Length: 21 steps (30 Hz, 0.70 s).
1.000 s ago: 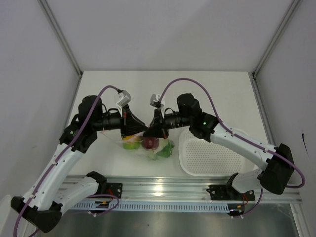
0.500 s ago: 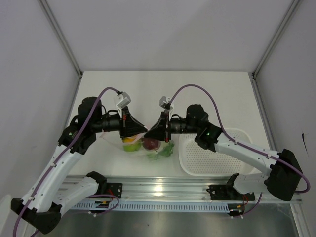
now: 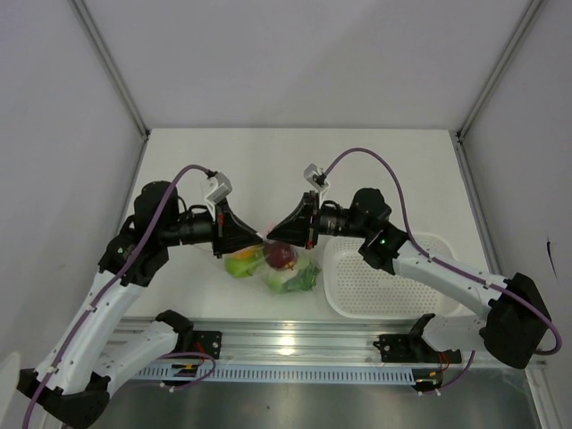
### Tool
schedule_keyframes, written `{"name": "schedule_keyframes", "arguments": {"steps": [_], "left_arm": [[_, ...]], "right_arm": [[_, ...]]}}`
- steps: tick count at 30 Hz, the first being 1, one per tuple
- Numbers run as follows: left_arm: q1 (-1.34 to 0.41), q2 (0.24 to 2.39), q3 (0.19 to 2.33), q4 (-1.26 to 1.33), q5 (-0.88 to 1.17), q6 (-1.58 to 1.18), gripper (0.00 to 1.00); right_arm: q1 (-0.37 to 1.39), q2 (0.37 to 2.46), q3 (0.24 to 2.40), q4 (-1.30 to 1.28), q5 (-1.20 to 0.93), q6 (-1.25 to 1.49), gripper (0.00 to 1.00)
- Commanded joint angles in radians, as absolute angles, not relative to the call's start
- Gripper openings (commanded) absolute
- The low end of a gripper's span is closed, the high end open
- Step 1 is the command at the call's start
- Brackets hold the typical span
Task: Place the food in the zip-top bag and seal the zipper
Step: Zip the zipper food storage bag at the center of the board.
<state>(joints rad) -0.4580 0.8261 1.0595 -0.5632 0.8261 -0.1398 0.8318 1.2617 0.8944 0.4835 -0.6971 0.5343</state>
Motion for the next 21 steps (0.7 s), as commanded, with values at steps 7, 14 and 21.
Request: {"name": "schedule_keyframes", "arguments": {"steps": [7,14,21], "left_arm": [[-0.457,0.759,1.089,-0.741,0.784,-0.064,0.00],[-0.457,0.700,1.146,-0.834,0.555,-0.094,0.01],[-0.457,0.709,1.151,-0.808,0.661,-0.086,0.01]], "right_arm": [[0.762,1.218,0.888,0.672,-0.710,0.604,0.00],[0.735,1.206,0.868,0.678,-0.710,0.621,0.00],[0.770,1.347,1.020,0.537,-1.067,0.549,0.01]]}}
